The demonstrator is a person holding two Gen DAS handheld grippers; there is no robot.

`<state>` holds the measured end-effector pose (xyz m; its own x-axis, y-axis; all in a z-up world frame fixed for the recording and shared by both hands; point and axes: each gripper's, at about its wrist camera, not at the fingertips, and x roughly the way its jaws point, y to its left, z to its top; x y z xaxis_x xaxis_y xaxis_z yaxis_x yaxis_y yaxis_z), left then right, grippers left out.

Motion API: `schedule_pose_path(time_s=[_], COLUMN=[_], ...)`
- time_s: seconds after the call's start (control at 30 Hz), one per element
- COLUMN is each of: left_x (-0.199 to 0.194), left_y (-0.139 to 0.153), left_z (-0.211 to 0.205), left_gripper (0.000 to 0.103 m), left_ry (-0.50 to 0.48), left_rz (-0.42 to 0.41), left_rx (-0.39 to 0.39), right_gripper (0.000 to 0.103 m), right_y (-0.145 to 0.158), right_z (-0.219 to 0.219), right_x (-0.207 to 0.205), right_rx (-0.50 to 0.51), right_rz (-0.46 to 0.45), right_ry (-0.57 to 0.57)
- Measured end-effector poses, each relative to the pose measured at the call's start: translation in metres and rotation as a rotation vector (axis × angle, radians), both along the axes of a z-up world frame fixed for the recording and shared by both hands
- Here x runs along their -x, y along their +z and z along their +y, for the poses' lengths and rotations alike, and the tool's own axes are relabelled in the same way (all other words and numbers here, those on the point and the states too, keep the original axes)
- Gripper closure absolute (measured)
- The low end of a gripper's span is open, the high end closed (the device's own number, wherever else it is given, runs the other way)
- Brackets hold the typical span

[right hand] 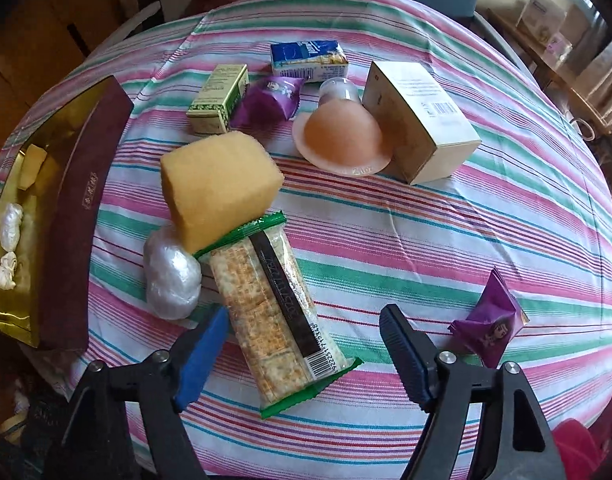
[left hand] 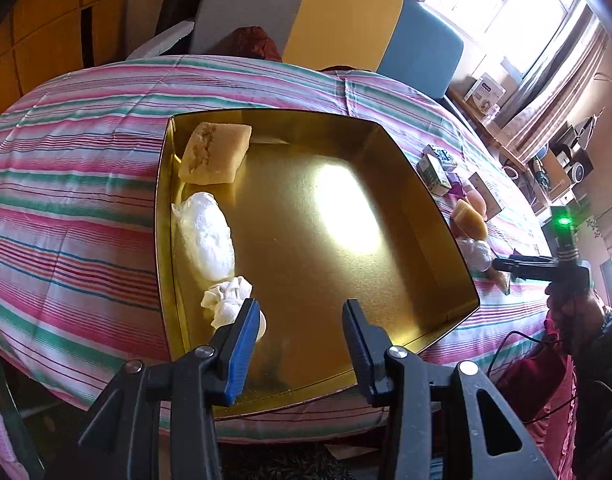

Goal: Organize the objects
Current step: 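Grasp the cracker packet with green ends with the right gripper, then carry the cracker packet over the tray and release it with the right gripper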

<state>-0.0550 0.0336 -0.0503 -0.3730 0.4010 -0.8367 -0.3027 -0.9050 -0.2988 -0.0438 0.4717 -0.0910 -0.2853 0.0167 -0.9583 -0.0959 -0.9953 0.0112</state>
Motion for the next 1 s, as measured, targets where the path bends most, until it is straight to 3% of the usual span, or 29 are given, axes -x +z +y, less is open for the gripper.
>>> schedule_pose_path(time_s=[0.03, 0.1, 0.17, 0.37, 0.57, 0.77, 0.87, 1.0], left_x=[-0.001, -0.002, -0.002, -0.002, -0.003, -0.004, -0.006, -0.006], left_y=[0.000, 0.000, -0.001, -0.001, 0.005, 0.007, 0.006, 0.003], left_z=[-0.001, -0.003, -0.005, -0.013, -0.025, -0.045, -0.056, -0.070], left_gripper=[0.060, 0.060, 0.060, 0.060, 0.060, 0.060, 0.060, 0.060], left_ry=[0.002, 0.006, 0.012, 0.029, 0.067, 0.114, 0.137, 0.174], left_rz=[-0.001, -0.003, -0.006, -0.008, 0.015, 0.024, 0.026, 0.021], left_rx=[-0.002, -0.005, -0.008, -0.021, -0.041, -0.041, -0.038, -0.047], right_gripper=[0.034, 0.059, 0.064, 0.066, 0.066, 0.066, 0.066, 0.066], right_y=[-0.004, -0.008, -0.011, 0.002, 0.069, 0.114, 0.114, 0.093], right_z=[-0.001, -0.003, -0.006, -0.003, -0.012, -0.078, -0.123, -0.194], right_x=[0.002, 0.005, 0.005, -0.017, -0.034, -0.014, -0.007, 0.014], right_rx=[0.002, -0.001, -0.022, -0.072, -0.056, -0.027, 0.069, 0.147], right_rz=[-0.005, -0.011, -0.017, 0.008, 0.172, 0.284, 0.287, 0.222], right_ry=[0.006, 0.014, 0.021, 0.004, -0.040, 0.051, 0.146, 0.263])
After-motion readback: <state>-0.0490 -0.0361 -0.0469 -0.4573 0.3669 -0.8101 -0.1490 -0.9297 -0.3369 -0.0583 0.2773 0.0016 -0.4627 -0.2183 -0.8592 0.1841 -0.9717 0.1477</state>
